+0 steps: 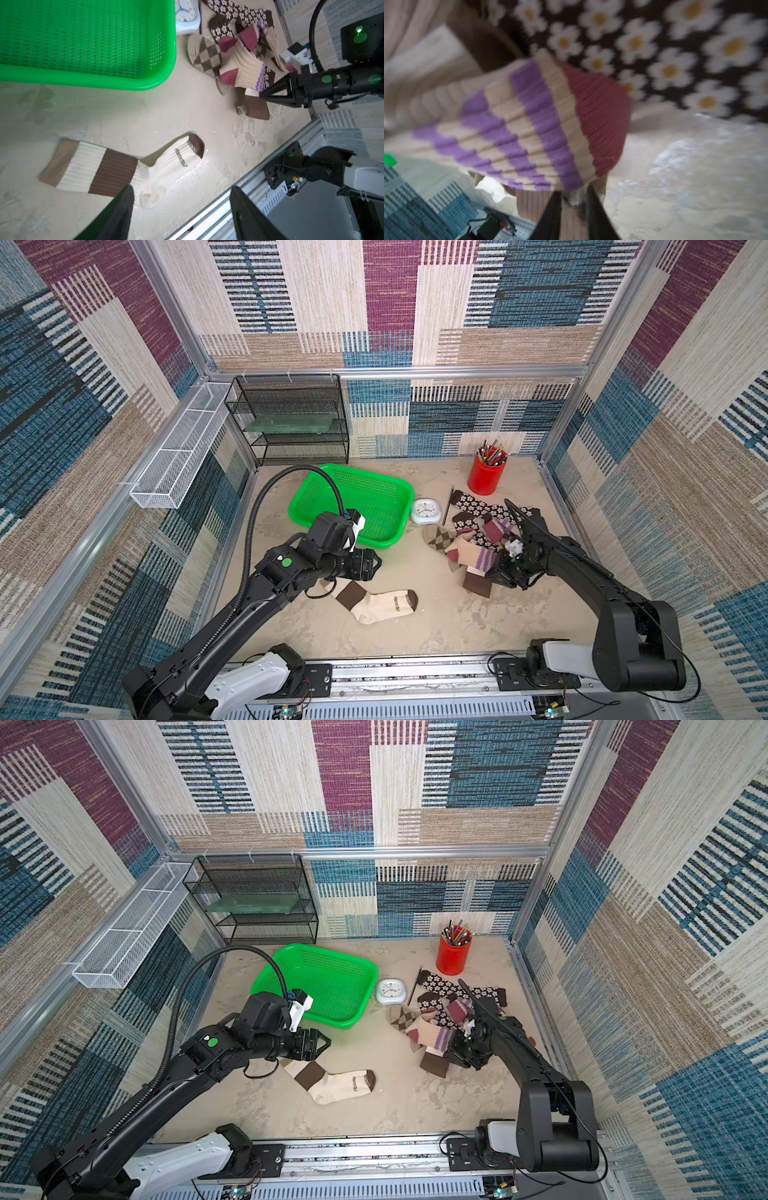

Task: Place the socks together as a pair
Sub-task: Place the sock at the center of the board, then pick up the sock at the center of the board.

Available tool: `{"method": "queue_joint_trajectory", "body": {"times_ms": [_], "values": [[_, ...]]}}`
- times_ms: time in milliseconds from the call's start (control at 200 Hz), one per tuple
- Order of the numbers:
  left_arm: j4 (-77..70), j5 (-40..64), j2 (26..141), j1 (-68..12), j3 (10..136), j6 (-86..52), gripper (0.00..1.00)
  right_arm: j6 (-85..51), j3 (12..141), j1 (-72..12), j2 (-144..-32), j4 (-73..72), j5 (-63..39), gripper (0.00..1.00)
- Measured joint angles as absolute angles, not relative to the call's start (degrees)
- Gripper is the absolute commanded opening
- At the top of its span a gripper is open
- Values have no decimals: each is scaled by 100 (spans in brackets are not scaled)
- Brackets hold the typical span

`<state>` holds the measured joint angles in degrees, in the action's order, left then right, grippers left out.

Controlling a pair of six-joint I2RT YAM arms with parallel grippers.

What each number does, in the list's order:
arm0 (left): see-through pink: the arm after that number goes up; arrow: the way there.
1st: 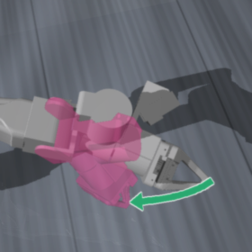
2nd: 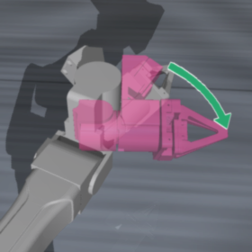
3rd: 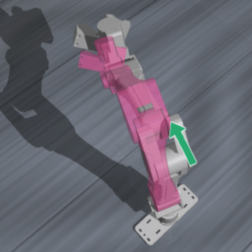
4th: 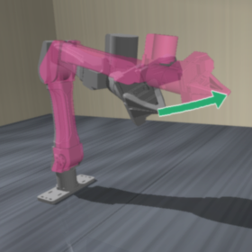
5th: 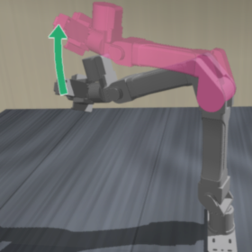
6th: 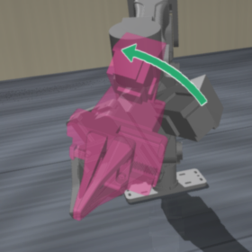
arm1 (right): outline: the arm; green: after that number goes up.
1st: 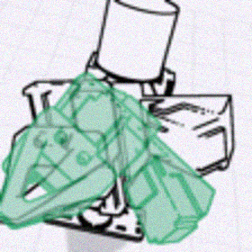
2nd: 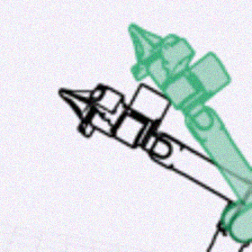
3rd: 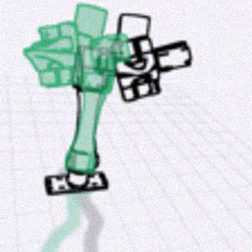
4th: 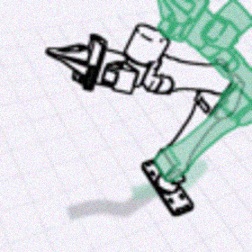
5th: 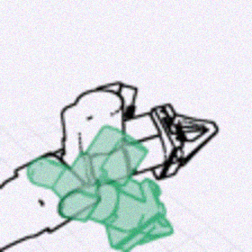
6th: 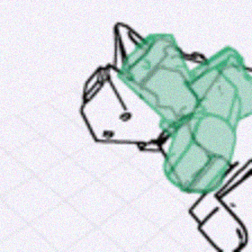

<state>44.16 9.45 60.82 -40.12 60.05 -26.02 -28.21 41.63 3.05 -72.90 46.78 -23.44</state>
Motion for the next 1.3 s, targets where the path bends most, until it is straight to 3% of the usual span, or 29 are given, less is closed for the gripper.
{"method": "queue_joint_trajectory", "body": {"times_ms": [75,135,386,651,811,1057,1132,1222,1302], "values": [[4263,937,6287,-4388,5988,-2646,75,-2821,4176,425,-7096,4565,-2163,68],[4143,937,6495,-4676,6020,-2648,76,-2814,4230,489,-7002,4501,-2053,70],[3544,1100,7363,-5365,6152,-2600,75,-2462,4591,541,-6582,4890,-2014,63],[3124,1179,7299,-5374,5813,-2775,75,-2823,3726,-1221,-5502,5181,-2075,63],[3135,1184,7170,-5360,5839,-2773,75,-3323,3472,-1872,-5863,4897,-1662,63],[3208,963,6709,-5249,5636,-2775,75,-3420,3780,-2346,-7264,4388,-768,60],[3282,917,6552,-5212,5544,-2794,75,-3422,3859,-2425,-7669,4320,-528,53],[3402,843,6333,-5151,5441,-2834,75,-3459,4071,-2596,-8016,4353,-137,16],[3500,766,6134,-5078,5358,-2851,75,-3507,4268,-2657,-8278,4362,51,4]]}}
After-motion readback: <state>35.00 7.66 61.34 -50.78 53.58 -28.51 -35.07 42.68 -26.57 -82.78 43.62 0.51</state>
